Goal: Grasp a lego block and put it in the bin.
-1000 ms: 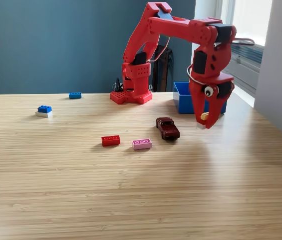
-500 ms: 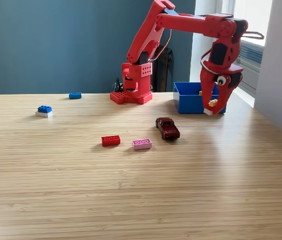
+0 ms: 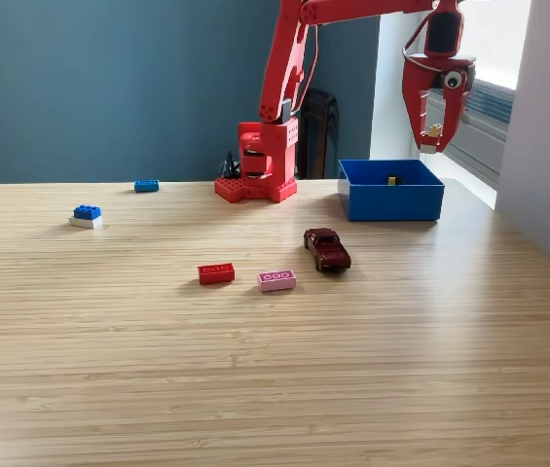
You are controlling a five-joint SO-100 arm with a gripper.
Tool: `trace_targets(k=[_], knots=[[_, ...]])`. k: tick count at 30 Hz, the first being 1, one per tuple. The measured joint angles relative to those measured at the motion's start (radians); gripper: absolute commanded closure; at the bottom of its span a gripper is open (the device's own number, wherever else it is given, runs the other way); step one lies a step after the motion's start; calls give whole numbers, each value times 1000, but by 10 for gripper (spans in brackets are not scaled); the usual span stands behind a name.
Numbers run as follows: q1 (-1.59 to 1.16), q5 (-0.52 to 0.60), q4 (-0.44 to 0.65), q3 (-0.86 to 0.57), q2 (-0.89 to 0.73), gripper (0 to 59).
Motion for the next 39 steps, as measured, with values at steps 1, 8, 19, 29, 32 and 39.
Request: trace_targets(k=[1, 8, 19, 29, 32, 39], knots=[[-11, 0, 5, 11, 9, 586], [-55, 21, 9, 123, 21, 586], [-64, -26, 9, 178, 21, 389], [-64, -55, 9, 178, 21, 399], [-64, -40, 9, 160, 21, 462], [156, 44, 9, 6, 21, 455]])
